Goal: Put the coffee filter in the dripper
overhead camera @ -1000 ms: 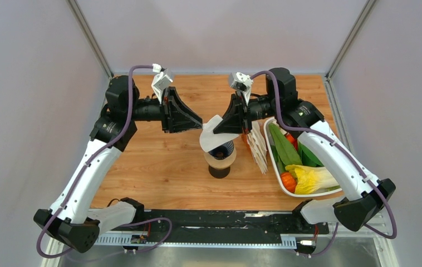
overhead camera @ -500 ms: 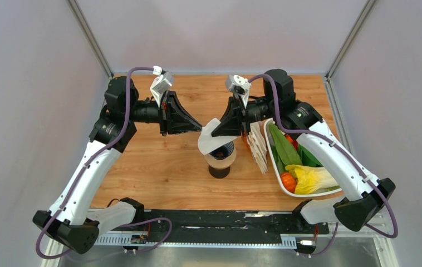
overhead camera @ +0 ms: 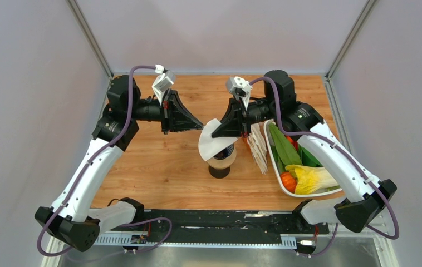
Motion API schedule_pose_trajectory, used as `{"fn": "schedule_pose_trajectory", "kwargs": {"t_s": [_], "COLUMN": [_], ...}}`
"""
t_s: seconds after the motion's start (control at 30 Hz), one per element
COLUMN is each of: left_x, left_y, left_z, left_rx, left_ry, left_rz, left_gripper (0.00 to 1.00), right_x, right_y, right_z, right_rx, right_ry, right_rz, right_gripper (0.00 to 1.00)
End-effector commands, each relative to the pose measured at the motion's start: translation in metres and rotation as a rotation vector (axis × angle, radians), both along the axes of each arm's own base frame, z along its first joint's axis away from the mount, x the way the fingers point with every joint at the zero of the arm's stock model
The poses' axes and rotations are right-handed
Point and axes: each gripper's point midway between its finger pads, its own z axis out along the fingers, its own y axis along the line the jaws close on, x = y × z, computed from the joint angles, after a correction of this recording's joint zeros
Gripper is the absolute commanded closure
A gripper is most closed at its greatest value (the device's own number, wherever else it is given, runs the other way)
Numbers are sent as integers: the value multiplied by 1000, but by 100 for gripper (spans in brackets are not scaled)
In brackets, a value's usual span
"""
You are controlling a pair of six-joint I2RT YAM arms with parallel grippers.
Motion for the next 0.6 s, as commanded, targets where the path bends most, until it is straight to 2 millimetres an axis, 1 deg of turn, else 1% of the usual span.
{"fn": "schedule_pose_trajectory", "kwargs": {"t_s": [0.0,0.17,0.3,0.43,0.57], "left_x": [0,2,-2,-5,-6], "left_y": [-2,-4,-9,-14,-12], "left_z": [-1,-6,-5,-11,-11], "left_rx": [-16,-22,-29,-14,-2], "left_ry": [-4,24,22,13,-7], "left_rz": [-27,-36,-54,-50,-37], "left_gripper": [100,100,100,100,100], "right_x": [-12,-13,-9,-2,5], "right_y": [-2,-1,1,4,4], "right_z": [18,21,17,11,6], "right_rx": [53,59,49,33,15], "right_ry": [-83,-96,-89,-74,-53], "right_rz": [44,47,34,10,-28], "right_gripper": [100,100,100,100,100]}}
